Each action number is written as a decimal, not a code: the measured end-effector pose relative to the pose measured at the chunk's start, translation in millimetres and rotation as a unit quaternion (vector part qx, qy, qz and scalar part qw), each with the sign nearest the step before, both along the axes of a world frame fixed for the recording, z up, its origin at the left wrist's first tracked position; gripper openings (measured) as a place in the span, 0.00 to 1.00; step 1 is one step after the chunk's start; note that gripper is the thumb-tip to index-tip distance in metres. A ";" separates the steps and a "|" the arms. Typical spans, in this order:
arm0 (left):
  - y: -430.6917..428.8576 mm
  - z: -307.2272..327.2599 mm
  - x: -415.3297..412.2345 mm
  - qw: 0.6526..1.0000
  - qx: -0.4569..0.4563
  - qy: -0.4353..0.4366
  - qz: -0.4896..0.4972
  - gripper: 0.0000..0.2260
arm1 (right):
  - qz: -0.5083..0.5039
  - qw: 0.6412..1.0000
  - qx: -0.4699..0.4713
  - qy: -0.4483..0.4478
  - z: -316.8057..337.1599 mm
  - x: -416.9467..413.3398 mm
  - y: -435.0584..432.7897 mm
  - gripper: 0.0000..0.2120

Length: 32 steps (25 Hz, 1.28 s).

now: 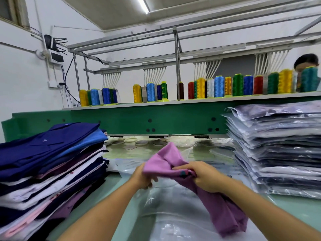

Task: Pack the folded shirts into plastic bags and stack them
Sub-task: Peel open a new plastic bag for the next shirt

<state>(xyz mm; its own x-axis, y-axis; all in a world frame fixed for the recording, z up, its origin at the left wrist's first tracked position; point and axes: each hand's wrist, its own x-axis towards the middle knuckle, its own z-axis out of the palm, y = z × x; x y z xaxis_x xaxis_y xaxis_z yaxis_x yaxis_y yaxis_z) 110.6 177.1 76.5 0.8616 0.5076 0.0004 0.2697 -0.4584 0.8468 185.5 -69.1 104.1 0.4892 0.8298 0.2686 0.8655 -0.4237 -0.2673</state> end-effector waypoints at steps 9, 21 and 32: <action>-5.2 4.9 9.0 0.981 0.108 -0.138 0.079 0.13 | 0.002 0.995 -0.066 0.079 -13.7 16.2 -6.8 0.39; -37.0 -5.8 3.4 0.883 0.458 0.007 -0.102 0.14 | -0.046 0.993 -0.061 0.095 -15.8 19.8 15.0 0.25; -61.6 19.2 17.7 0.899 0.410 -0.011 -0.153 0.17 | -0.073 0.994 -0.056 0.052 -19.5 8.6 20.0 0.09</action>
<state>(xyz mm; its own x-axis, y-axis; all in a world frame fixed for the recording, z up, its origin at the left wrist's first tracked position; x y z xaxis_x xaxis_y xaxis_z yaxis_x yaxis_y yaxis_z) 128.4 115.4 95.8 0.9560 0.0674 0.2854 0.0113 -0.9810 0.1939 194.2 -49.1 84.6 0.6275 0.7692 0.1205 0.7625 -0.5757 -0.2953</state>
